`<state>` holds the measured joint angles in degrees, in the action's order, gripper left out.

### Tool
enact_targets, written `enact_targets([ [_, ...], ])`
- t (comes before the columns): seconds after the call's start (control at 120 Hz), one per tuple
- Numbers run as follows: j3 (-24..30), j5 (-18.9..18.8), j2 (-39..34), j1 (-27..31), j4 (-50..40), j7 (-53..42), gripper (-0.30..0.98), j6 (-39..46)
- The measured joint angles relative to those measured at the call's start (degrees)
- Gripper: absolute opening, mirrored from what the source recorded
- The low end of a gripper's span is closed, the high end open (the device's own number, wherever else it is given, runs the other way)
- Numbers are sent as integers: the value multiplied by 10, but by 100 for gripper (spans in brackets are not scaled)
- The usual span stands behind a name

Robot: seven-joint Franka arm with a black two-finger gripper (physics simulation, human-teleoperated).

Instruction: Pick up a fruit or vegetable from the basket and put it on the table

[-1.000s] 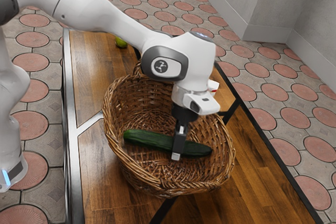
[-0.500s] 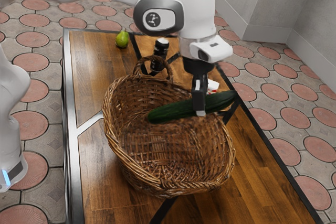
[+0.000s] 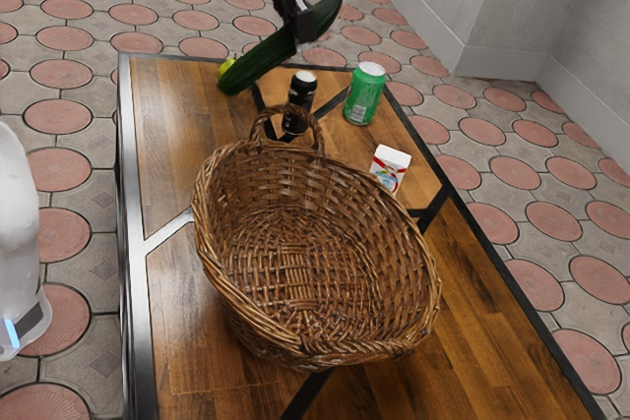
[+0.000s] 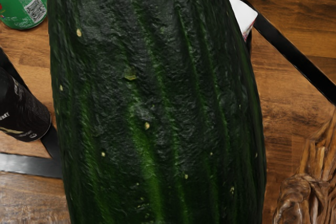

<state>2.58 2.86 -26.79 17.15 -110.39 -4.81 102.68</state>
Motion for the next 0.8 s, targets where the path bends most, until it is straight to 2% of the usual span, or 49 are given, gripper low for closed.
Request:
enact_targets([
  [0.133,0,4,16,41,0,-5,18,-11],
  [0.35,-3,6,27,47,-1,-11,19,-17],
  [0.475,-5,11,34,44,-1,-17,48,-20],
  [0.642,-4,31,37,42,4,-19,62,-17],
  [0.717,-4,54,37,27,7,43,65,-9],
  [0.8,-6,52,55,-42,48,192,66,-17],
])
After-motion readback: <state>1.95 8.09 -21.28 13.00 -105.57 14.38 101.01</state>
